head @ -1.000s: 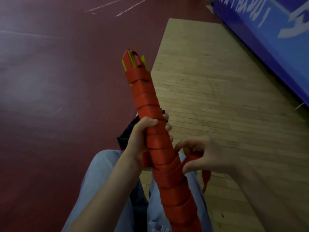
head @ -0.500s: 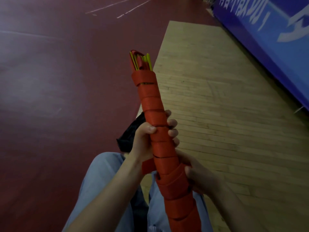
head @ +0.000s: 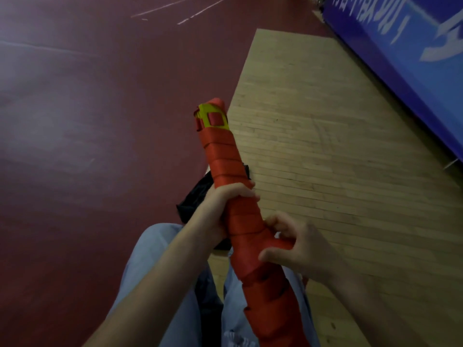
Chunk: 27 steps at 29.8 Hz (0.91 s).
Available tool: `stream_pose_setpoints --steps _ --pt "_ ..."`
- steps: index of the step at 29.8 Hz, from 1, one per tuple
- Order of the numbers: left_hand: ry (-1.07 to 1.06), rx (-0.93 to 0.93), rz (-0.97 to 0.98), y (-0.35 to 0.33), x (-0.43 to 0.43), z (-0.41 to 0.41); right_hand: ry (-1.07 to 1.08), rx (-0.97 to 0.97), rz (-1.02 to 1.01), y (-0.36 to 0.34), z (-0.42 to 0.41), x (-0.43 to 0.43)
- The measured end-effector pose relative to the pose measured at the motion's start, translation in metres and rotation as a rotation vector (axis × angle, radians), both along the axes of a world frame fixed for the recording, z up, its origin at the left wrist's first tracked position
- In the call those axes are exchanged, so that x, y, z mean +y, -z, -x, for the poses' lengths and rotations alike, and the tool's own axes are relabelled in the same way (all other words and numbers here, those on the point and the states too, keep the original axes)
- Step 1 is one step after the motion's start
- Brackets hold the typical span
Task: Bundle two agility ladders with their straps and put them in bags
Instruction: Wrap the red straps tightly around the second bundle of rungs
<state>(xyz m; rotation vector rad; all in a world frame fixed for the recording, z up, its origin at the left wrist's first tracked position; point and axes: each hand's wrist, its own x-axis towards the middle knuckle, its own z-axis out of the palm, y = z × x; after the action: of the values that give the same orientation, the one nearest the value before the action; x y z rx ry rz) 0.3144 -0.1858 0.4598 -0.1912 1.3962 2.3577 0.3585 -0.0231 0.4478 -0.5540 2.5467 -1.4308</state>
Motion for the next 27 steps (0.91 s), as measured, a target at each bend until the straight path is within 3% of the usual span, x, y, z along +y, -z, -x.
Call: stream_pose_setpoints --steps 3,8,9,13,15,17,21,25,27 --pt "0.077 0.043 -0.103 -0.008 -0.001 0.001 -0.091 0.179 -0.155 -0.018 0.006 0.008" --pt "0.108 0.062 -0.157 -0.009 -0.001 0.001 -0.190 -0.104 -0.096 -0.030 0.008 0.023" --pt "0.114 0.052 -0.150 -0.008 -0.001 0.000 -0.203 -0.078 -0.122 -0.028 0.008 0.025" --pt "0.117 0.000 -0.130 -0.003 -0.004 0.000 -0.218 0.326 -0.302 -0.015 0.011 0.025" --pt "0.136 -0.001 -0.124 -0.003 -0.005 0.000 -0.234 0.375 -0.278 -0.009 0.014 0.025" --pt "0.137 0.010 -0.132 -0.002 -0.004 0.000 -0.222 0.234 -0.207 -0.012 0.018 0.022" --pt "0.141 0.056 -0.289 -0.001 0.000 0.001 -0.259 -0.349 -0.047 -0.011 0.028 0.015" --pt "0.234 0.131 -0.593 0.007 0.004 0.006 -0.367 -0.575 0.219 0.003 0.028 0.005" --pt "0.283 0.134 -0.612 0.004 0.003 0.007 -0.349 -0.611 0.292 0.002 0.025 0.001"
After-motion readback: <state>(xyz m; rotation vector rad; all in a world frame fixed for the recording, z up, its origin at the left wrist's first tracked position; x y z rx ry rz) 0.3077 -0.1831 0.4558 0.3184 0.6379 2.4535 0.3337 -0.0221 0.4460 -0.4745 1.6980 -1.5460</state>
